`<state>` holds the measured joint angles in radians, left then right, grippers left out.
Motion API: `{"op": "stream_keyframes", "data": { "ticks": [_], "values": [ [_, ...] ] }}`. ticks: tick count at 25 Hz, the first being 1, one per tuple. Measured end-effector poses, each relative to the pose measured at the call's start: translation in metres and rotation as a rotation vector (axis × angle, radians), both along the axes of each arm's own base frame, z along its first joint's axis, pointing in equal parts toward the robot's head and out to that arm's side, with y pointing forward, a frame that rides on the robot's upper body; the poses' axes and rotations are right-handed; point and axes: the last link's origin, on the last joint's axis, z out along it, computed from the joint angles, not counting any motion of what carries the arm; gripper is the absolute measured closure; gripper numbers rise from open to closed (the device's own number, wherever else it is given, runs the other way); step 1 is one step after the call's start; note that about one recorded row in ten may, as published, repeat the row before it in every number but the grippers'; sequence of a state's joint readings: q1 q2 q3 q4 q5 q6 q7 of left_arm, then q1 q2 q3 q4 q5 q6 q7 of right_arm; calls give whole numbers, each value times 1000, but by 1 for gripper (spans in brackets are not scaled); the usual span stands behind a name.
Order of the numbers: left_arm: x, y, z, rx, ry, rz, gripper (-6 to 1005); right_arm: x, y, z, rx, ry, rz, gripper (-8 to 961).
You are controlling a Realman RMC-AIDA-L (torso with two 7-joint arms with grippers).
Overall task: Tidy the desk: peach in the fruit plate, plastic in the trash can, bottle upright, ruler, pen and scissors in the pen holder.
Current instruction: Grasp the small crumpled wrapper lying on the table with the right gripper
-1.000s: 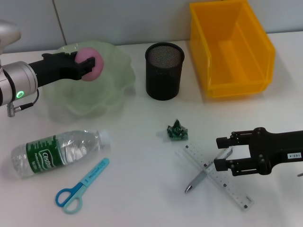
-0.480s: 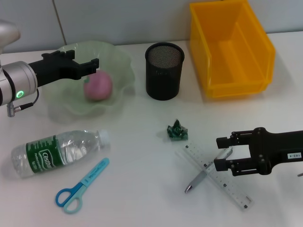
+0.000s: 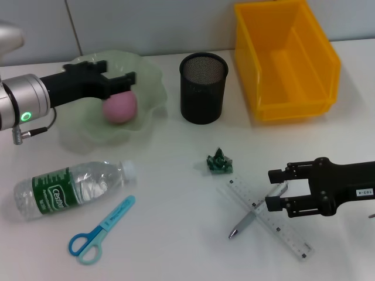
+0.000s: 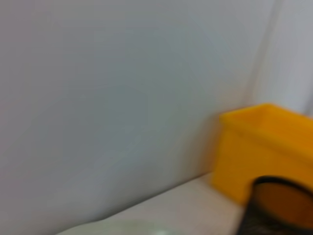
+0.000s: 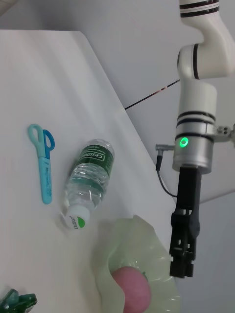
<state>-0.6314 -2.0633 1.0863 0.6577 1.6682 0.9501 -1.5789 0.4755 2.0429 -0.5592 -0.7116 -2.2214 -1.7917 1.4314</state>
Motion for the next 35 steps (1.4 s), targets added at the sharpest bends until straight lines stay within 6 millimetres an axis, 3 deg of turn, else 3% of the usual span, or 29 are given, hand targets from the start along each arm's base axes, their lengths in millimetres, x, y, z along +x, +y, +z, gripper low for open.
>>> {"op": "stream_keyframes", "data": {
  "ticks": [3,7,10,16,22,28,30,35],
  "values": [
    [7,-9,5,-47,-49,-57,205,0,0,1,2,0,-1,250],
    [21,-36,12,-196,-132,-199,207,0,1,2,6,-1,-2,250],
    [26,-59,6,-337,-143,-282,208,-1,4,5,7,-4,-4,250],
    [22,-90,-13,-493,-145,-333,212,-3,8,8,4,-14,-2,250],
    [6,-107,-24,-519,-155,-352,214,-4,13,11,-2,-34,-5,250],
    [-2,-113,-24,-504,-148,-363,214,-35,38,30,-53,-103,-56,250],
    [-6,-117,-25,-495,-143,-376,214,-58,54,39,-86,-188,-51,250],
    [-8,-119,-25,-486,-141,-383,213,-83,74,44,-129,-282,-55,250]
  ]
}}
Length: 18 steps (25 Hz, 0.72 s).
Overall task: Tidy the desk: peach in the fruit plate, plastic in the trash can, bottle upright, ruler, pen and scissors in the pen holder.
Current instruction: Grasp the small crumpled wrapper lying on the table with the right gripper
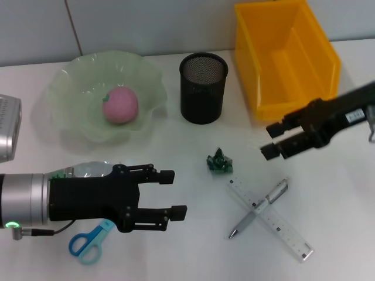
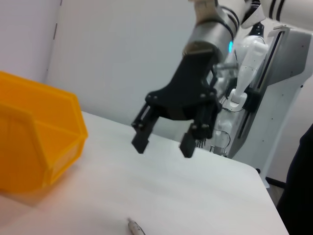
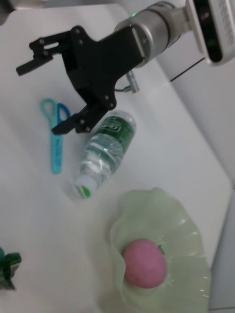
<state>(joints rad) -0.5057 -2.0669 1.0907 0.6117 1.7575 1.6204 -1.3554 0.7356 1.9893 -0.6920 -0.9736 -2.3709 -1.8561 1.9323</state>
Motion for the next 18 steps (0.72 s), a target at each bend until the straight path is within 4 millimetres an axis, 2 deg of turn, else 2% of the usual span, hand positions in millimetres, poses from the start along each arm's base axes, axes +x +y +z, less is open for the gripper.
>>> {"op": "stream_keyframes", "data": {
  "ticks": [7,18],
  "values": [
    [-1,0,-1,21,1,-7,213,-35,23,-8,-58,-176,19,249],
    [-3,0,-2,30,12,-24,213,-56,40,-32,-50,-355,86,249]
  ]
}}
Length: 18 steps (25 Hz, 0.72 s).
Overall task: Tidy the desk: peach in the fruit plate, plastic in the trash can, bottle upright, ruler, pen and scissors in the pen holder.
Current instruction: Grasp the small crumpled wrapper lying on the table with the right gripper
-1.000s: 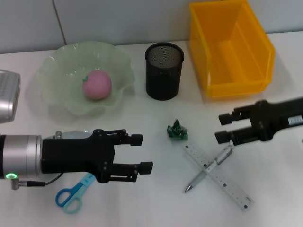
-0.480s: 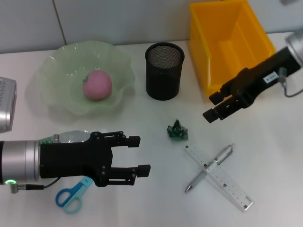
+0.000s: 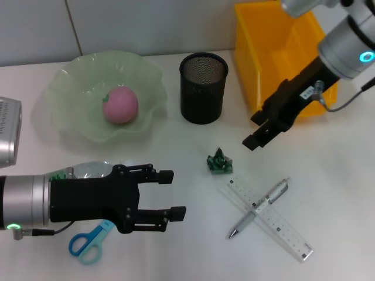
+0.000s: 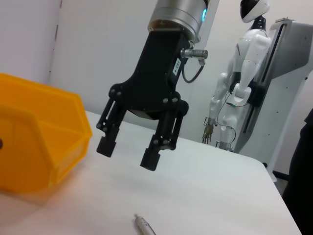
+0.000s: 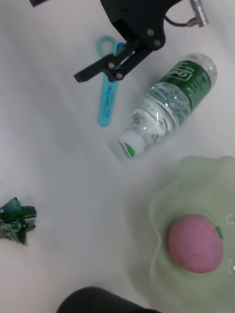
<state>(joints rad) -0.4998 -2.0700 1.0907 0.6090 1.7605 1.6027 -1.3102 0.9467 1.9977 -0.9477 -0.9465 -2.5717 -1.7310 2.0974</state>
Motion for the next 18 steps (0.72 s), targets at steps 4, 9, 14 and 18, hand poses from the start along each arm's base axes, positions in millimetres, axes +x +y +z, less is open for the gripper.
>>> {"op": "stream_keyframes", "data": {
  "ticks": [4,9,14,18],
  "values": [
    [-3,-2,0,1,4,9,213,-8,3,-11,-4,-35,29,249],
    [-8,-4,1,17,10,8,214,-11,4,-28,-2,-73,67,249],
    [-11,-3,2,28,13,15,213,-12,3,-41,-4,-90,90,249],
    [-11,-4,2,25,13,20,213,-8,5,-51,7,-101,99,249]
  ]
}}
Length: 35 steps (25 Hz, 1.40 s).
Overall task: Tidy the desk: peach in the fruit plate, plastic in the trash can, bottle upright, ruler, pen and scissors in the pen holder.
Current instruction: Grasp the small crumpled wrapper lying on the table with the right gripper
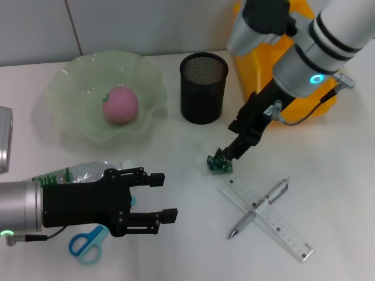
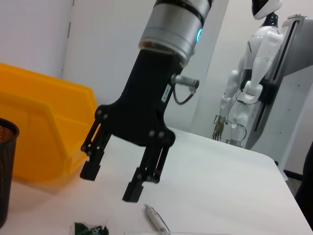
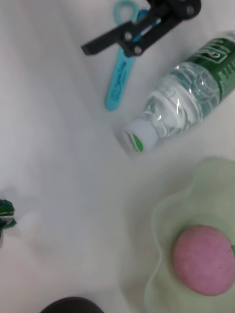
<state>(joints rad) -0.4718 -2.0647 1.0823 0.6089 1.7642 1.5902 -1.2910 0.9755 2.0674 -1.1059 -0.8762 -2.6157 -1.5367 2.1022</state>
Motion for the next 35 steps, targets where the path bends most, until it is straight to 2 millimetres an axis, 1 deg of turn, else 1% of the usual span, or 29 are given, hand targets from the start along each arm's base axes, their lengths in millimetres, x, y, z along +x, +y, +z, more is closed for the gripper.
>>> {"op": "stream_keyframes", "data": {
  "ticks": [6,13,35],
  "values": [
    [-1,-1,1,0,-6,6,214,7,5,-10,35,1,0,249],
    [0,-1,1,0,-10,7,213,14,6,-19,45,-1,-12,249],
    [1,0,3,-1,-14,-2,213,19,3,-30,78,14,-176,248]
  ]
}}
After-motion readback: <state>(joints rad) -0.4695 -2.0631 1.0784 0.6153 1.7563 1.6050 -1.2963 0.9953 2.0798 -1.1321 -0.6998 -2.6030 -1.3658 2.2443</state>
